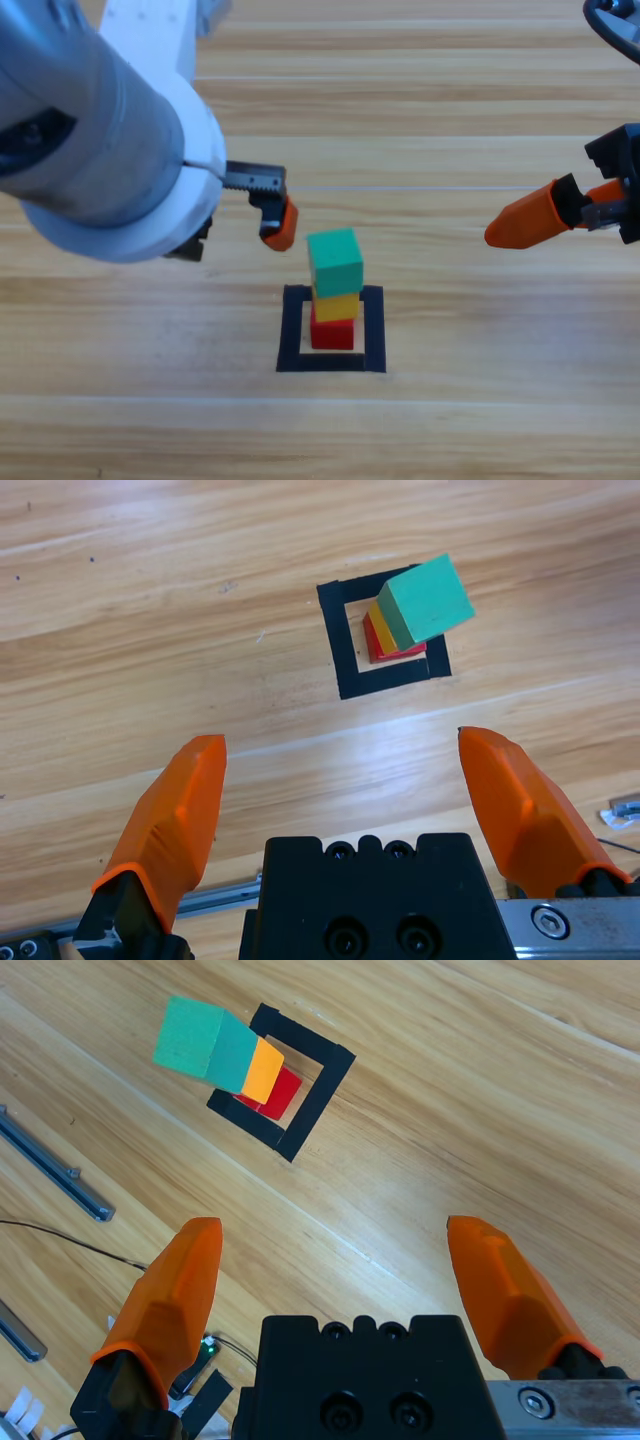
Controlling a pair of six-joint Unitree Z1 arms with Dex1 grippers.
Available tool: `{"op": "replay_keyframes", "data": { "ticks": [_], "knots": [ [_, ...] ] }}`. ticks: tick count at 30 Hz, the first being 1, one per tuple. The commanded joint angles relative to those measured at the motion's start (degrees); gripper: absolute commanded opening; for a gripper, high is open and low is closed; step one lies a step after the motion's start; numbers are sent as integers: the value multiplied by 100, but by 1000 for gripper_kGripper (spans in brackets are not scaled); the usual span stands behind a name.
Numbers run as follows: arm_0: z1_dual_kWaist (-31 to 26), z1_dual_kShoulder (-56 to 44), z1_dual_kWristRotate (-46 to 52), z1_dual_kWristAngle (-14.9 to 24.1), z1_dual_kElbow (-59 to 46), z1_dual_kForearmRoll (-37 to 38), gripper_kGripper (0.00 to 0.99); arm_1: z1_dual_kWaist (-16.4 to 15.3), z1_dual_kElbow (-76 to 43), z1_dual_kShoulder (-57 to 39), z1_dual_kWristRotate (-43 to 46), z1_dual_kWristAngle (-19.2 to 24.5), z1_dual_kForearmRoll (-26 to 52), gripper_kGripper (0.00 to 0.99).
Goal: Stack the blocks in the rectangular block: red at the bottom, yellow in the middle, green on top
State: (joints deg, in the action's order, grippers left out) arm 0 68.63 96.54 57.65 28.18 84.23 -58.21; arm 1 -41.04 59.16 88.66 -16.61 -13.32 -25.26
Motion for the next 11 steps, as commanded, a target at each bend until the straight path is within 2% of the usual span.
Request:
{"op": "replay_keyframes", "data": {
  "ticks": [1,11],
  "knots": [
    [124,-118,-26,91,-108,125,990,105,-115,-139,43,14,30,990],
    [124,-188,-88,117,-187,125,990,105,-106,-130,43,14,30,990]
  ]
}}
